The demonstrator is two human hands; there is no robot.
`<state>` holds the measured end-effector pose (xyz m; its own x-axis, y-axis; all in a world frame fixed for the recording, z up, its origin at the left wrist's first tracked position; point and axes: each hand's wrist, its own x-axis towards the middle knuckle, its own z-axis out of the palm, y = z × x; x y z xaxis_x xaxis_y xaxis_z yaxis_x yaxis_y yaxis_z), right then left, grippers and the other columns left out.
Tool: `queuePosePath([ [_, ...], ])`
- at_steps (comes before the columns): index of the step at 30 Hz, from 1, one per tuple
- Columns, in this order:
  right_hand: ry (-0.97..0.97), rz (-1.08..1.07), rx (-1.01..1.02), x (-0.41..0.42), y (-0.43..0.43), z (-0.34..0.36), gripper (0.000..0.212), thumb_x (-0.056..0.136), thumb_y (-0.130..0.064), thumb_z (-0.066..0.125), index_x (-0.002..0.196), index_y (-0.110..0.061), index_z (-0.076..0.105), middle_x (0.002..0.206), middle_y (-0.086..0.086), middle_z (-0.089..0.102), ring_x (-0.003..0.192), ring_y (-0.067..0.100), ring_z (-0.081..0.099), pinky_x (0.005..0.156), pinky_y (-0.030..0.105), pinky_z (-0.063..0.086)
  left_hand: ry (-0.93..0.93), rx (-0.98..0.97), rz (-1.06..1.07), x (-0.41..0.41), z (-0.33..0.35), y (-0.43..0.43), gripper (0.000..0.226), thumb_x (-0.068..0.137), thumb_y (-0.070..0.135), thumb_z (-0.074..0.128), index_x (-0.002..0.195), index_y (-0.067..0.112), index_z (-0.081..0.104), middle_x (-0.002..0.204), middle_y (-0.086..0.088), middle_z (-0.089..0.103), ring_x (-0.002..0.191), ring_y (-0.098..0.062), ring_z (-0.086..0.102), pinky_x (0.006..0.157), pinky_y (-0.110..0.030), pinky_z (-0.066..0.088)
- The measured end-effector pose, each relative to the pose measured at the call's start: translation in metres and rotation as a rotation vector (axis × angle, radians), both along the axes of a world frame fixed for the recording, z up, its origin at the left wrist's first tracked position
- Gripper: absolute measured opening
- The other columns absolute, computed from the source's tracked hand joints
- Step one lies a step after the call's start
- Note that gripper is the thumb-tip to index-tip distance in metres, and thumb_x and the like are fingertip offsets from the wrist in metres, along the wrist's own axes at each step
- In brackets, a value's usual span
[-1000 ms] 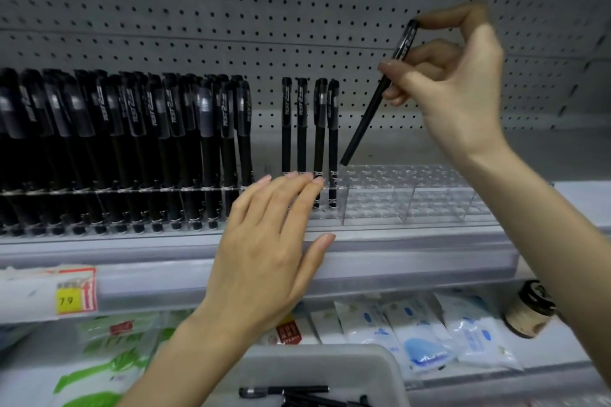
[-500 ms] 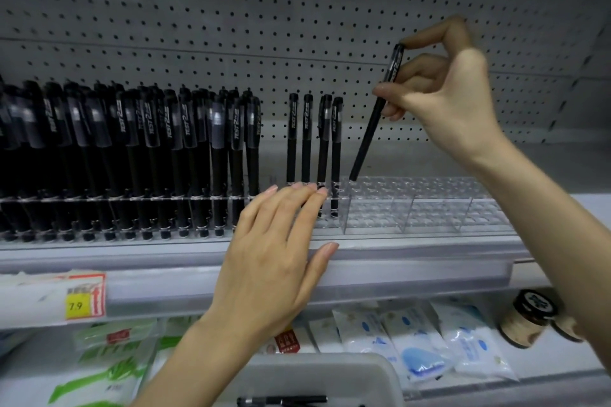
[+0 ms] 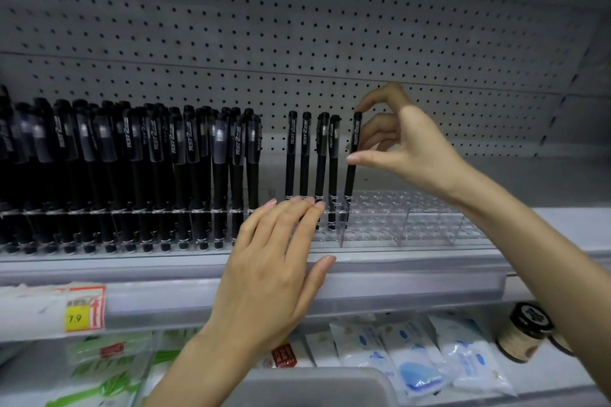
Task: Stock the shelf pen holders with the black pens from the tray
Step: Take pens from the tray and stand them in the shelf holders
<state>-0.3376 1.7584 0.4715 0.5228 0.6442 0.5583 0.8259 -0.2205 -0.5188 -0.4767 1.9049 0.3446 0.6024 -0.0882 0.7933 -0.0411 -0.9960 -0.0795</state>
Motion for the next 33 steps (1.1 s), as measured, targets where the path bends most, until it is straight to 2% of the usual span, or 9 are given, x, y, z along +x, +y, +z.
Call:
queuePosePath([
  [7, 0.103, 0.014, 0.01, -0.003, 0.001, 0.003, 0.062, 0.067, -0.02, 0.083, 0.111, -0.027, 0.039, 0.092, 0.007, 0.069, 0.083, 0.016, 0.069, 0.084, 0.036, 0.056, 0.011, 0.004, 0.003, 0.0, 0.0, 0.0, 0.054, 0.102, 0.042, 0.027, 0.135, 0.005, 0.049, 0.133, -0.009, 0.056, 0.126, -0.021, 0.045, 0.113, -0.038, 0.025],
  [10, 0.132, 0.022, 0.043, -0.006, 0.007, 0.005, 0.07, 0.068, -0.025, 0.082, 0.123, -0.028, 0.038, 0.101, -0.001, 0.069, 0.091, 0.017, 0.068, 0.089, 0.035, 0.055, 0.015, 0.005, 0.003, 0.0, -0.001, 0.0, 0.053, 0.102, 0.042, 0.028, 0.136, 0.006, 0.047, 0.133, -0.009, 0.055, 0.127, -0.02, 0.045, 0.114, -0.037, 0.024],
  [15, 0.099, -0.016, 0.132, -0.009, 0.023, 0.004, 0.064, 0.068, -0.034, 0.081, 0.12, -0.028, 0.045, 0.086, -0.009, 0.066, 0.084, 0.012, 0.063, 0.084, 0.03, 0.052, 0.009, 0.012, 0.004, 0.0, -0.001, 0.0, 0.052, 0.102, 0.041, 0.029, 0.136, 0.006, 0.047, 0.133, -0.009, 0.055, 0.127, -0.021, 0.044, 0.115, -0.036, 0.022],
  [20, 0.109, -0.056, 0.165, -0.005, 0.032, 0.0, 0.06, 0.067, -0.03, 0.084, 0.116, -0.026, 0.051, 0.084, -0.004, 0.066, 0.085, 0.025, 0.063, 0.084, 0.036, 0.051, 0.01, 0.012, 0.0, 0.0, -0.001, 0.001, 0.051, 0.101, 0.041, 0.03, 0.137, 0.007, 0.044, 0.133, -0.009, 0.055, 0.127, -0.021, 0.044, 0.116, -0.035, 0.021],
  [24, 0.194, -0.044, 0.21, -0.004, 0.026, 0.001, 0.059, 0.068, -0.02, 0.084, 0.117, -0.023, 0.051, 0.086, 0.004, 0.065, 0.073, 0.015, 0.058, 0.07, 0.017, 0.048, 0.004, 0.009, -0.007, 0.001, -0.001, 0.001, 0.051, 0.101, 0.041, 0.031, 0.136, 0.007, 0.045, 0.132, -0.009, 0.055, 0.126, -0.02, 0.044, 0.116, -0.035, 0.021],
  [27, 0.212, -0.034, 0.213, -0.007, 0.022, 0.002, 0.06, 0.069, -0.014, 0.083, 0.119, -0.019, 0.051, 0.086, 0.003, 0.066, 0.072, 0.008, 0.064, 0.074, 0.012, 0.049, 0.002, 0.012, -0.006, 0.001, -0.002, 0.001, 0.051, 0.1, 0.041, 0.033, 0.137, 0.007, 0.045, 0.133, -0.009, 0.055, 0.127, -0.021, 0.044, 0.116, -0.034, 0.02],
  [28, 0.216, -0.03, 0.21, -0.007, 0.021, 0.002, 0.06, 0.069, -0.013, 0.082, 0.12, -0.019, 0.051, 0.087, 0.005, 0.067, 0.074, 0.009, 0.066, 0.077, 0.014, 0.051, 0.001, 0.014, -0.003, 0.001, -0.002, 0.001, 0.051, 0.1, 0.041, 0.033, 0.137, 0.007, 0.045, 0.133, -0.009, 0.055, 0.127, -0.021, 0.044, 0.116, -0.034, 0.02],
  [31, 0.22, -0.023, 0.183, -0.005, 0.02, 0.001, 0.061, 0.068, -0.018, 0.084, 0.12, -0.023, 0.051, 0.1, 0.015, 0.068, 0.092, 0.026, 0.068, 0.089, 0.037, 0.054, -0.003, 0.014, -0.001, 0.001, -0.002, 0.001, 0.051, 0.101, 0.041, 0.031, 0.137, 0.008, 0.043, 0.133, -0.009, 0.055, 0.127, -0.02, 0.044, 0.116, -0.034, 0.019],
  [33, 0.219, -0.017, 0.151, -0.004, 0.018, 0.0, 0.064, 0.068, -0.023, 0.084, 0.122, -0.025, 0.049, 0.105, 0.013, 0.066, 0.097, 0.025, 0.067, 0.091, 0.04, 0.053, -0.002, 0.015, -0.004, 0.001, -0.002, 0.002, 0.052, 0.101, 0.041, 0.03, 0.137, 0.007, 0.044, 0.133, -0.009, 0.055, 0.127, -0.02, 0.044, 0.116, -0.035, 0.02],
])
